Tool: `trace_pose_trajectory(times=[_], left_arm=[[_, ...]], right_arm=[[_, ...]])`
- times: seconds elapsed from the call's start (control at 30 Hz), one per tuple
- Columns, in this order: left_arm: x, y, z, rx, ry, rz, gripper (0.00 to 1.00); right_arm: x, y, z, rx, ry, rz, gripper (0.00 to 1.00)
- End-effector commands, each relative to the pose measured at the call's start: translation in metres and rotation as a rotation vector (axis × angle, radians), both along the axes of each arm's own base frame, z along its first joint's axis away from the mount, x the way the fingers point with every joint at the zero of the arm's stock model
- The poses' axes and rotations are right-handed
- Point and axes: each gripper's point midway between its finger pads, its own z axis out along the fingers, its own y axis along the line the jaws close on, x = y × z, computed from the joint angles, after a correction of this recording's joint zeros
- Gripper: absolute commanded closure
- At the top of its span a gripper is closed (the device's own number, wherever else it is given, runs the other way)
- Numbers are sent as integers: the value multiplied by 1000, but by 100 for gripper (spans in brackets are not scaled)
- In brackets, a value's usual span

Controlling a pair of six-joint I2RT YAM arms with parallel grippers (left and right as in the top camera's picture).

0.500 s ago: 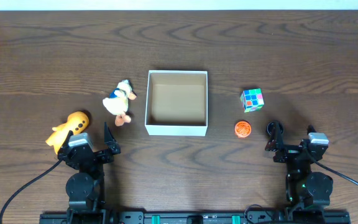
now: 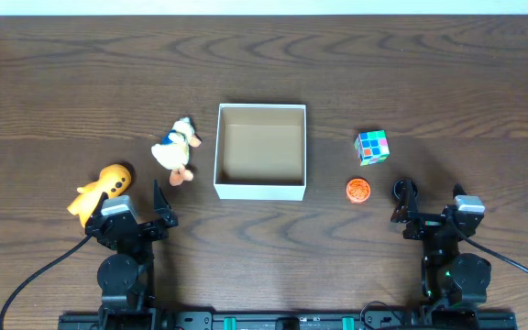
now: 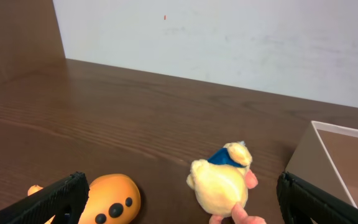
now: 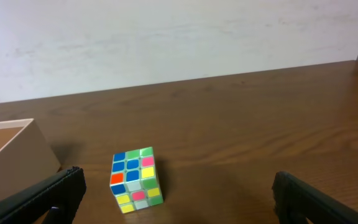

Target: Pack container

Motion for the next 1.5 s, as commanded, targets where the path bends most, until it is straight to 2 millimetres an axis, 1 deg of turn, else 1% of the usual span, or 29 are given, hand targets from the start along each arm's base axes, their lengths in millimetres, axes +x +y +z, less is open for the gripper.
trace_pose_trajectory(times=[0.0,0.8,0.9,0.97,1.2,1.3,1.37,1.43,1.47], left_arm=[[0,2,-20,-12,47,9,2],[0,2,-20,-12,47,9,2],[0,2,-20,-12,47,9,2],[0,2,-20,-12,47,9,2],[0,2,-20,-12,47,9,2],[0,2,-20,-12,45,9,2],[1,0,-19,-52,38,4,2],[2,-12,-17,-104,33,-59,2],[1,-17,-14,-112,38,-87,2]], right_arm=[[0,0,-2,-11,7,5,1],[0,0,-2,-11,7,5,1],[0,0,0,-11,-4,5,1],[0,0,-2,-11,8,5,1],[0,0,-2,-11,5,5,1],[0,3,-1,-9,2,19,1],[0,3,-3,30,10,16,1],[1,7,-4,152,15,30,1],[1,12,-5,181,20,52,1]])
